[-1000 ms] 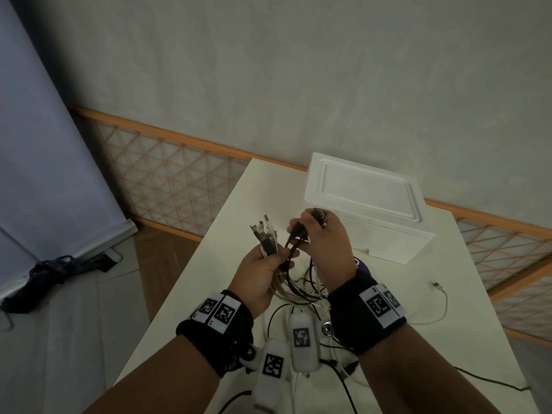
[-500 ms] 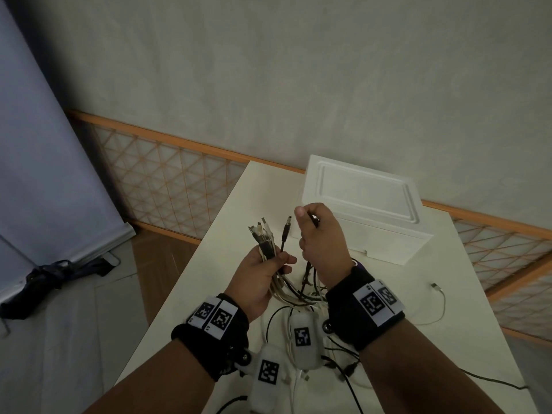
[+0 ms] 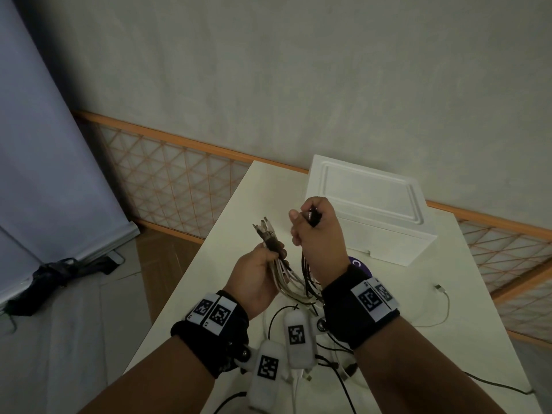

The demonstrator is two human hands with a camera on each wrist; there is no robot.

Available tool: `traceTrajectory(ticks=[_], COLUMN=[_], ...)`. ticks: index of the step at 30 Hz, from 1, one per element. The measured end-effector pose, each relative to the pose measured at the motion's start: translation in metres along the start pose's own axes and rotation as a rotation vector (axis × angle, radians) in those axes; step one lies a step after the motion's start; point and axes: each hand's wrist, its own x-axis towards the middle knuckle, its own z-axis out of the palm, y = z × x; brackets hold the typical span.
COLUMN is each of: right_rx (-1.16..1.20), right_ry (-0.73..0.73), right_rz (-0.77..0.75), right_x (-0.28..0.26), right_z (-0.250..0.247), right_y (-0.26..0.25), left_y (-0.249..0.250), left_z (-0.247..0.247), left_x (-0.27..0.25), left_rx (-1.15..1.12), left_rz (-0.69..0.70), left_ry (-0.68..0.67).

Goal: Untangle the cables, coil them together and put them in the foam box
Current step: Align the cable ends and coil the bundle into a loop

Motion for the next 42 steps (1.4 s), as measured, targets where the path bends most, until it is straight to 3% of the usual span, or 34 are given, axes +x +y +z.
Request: traceTrajectory(ticks=[2, 6, 11, 15, 20, 22, 26, 29, 33, 39, 42], right_rx=[-0.019, -0.275, -0.445, -0.422, -0.247, -0.39, -0.728, -0.659, -0.4, -0.162, -0.207], right_ry=[-0.017, -0.126, -0.275, -0.283, -0.151, -0.137, -0.264, -0.249, -0.082, 0.034, 0.005], right_rz=[0.008, 0.031, 0.074, 0.044, 0.012, -0.067, -0.204, -0.19, -0.085, -0.018, -0.015], right_x=[0.0, 0.0, 0.008, 0.009, 0.005, 0.002, -0.004, -0.004, -0.002, 0.004, 0.007], right_z=[0.0, 0.001, -0.009, -0.009, -0.005, -0.004, -0.002, -0.003, -0.007, -0.011, -0.011], right_y=[0.002, 0.001, -0.005, -0.007, -0.003, 0.0, 0.004, 0.004, 0.001, -0.003, 0.0], left_y=[-0.002, -0.005, -0.007, -0.008, -0.006, -0.006, -0.006, -0.005, -0.003, -0.001, -0.002], left_z=[0.003, 0.005, -0.001, -0.002, 0.0, 0.002, 0.005, 0.004, 0.002, -0.001, 0.0], left_x=[0.001, 0.002, 0.0, -0.001, 0.002, 0.001, 0.0, 0.001, 0.001, 0.001, 0.001], left_rx=[0.071, 0.303, 0.454, 0.373, 0.234, 0.2, 0.284, 0.324, 0.236, 0.191, 0.252], left_rz=[0.038, 0.159, 0.221, 0.183, 0.168, 0.178, 0.184, 0.219, 0.182, 0.135, 0.146], left_ry=[-0.004, -0.092, -0.068, -0.06, -0.005, 0.003, -0.008, -0.007, -0.014, 0.013, -0.003])
